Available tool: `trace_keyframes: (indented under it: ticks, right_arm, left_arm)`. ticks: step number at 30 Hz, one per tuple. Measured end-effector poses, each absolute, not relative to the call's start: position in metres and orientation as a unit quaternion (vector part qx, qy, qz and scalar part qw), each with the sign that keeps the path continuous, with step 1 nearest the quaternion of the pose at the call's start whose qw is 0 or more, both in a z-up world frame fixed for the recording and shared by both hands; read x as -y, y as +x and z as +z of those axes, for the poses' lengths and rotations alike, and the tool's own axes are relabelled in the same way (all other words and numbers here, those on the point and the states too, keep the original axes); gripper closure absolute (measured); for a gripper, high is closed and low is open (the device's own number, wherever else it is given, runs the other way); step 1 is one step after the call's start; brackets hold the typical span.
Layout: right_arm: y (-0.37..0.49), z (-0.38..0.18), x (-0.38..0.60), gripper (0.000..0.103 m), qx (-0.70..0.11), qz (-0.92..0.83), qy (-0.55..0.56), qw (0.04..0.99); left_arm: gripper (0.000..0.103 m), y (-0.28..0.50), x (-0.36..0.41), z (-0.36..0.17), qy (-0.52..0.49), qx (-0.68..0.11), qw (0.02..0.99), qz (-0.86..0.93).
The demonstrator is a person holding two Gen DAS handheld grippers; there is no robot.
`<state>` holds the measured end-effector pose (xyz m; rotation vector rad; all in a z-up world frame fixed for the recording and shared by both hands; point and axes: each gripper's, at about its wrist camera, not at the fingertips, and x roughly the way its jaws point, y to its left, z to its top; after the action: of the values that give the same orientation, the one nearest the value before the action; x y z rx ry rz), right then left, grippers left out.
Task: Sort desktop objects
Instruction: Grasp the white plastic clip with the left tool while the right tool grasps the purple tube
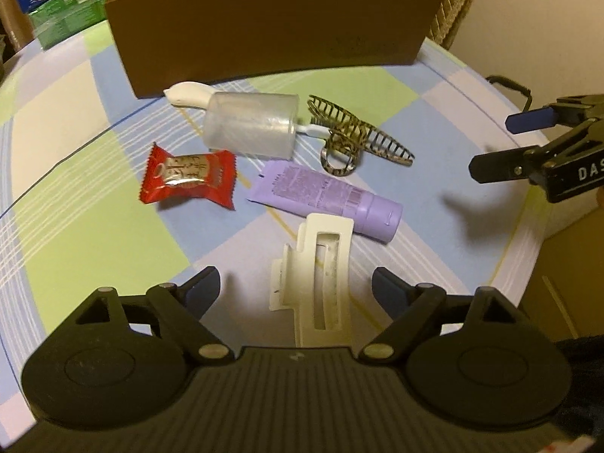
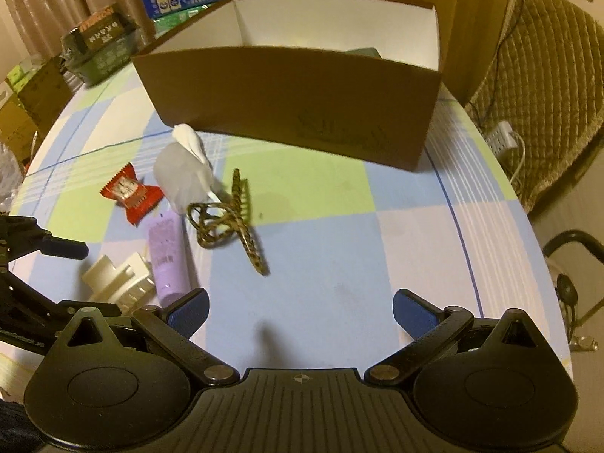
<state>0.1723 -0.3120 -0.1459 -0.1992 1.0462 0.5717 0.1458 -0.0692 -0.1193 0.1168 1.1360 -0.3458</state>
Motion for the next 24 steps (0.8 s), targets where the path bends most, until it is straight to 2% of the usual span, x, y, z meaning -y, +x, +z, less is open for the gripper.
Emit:
trace_keyframes:
  ticks: [2, 6, 13, 14, 15, 24]
  right_arm:
    - [0.172, -0.148, 0.314, 0.002, -0.495, 0.266, -0.092, 0.822]
    - [0.171, -0.152, 0.317, 0.002, -0.499, 0.263, -0.091, 0.821]
    - [0.17, -0.153, 0.318, 0.002, -0.501, 0.263, -0.09, 0.82]
    - [0.17, -0.152, 0.317, 0.002, -0.5, 0.264, -0.09, 0.82]
    - [0.17, -0.152, 0.317, 0.002, -0.5, 0.266, -0.089, 0.819]
    - [0.164, -0.153, 0.295, 0.002, -0.493, 0.298, -0.096, 0.812]
  left_arm:
    - [0.022, 0.148, 0.073, -0.124, 0.061, -0.533, 0.827, -0.167]
    - [0.038, 0.152, 0.079, -0.132, 0.073, -0.535, 0.825, -0.168]
    - [0.051, 0.153, 0.081, -0.139, 0.089, -0.53, 0.827, -0.167]
    - [0.054, 0.152, 0.08, -0.138, 0.087, -0.528, 0.828, -0.167]
    - [0.062, 0.151, 0.078, -0.138, 0.087, -0.527, 0.829, -0.166]
    - [0.067, 0.138, 0.055, -0.136, 0.085, -0.526, 0.836, -0.132]
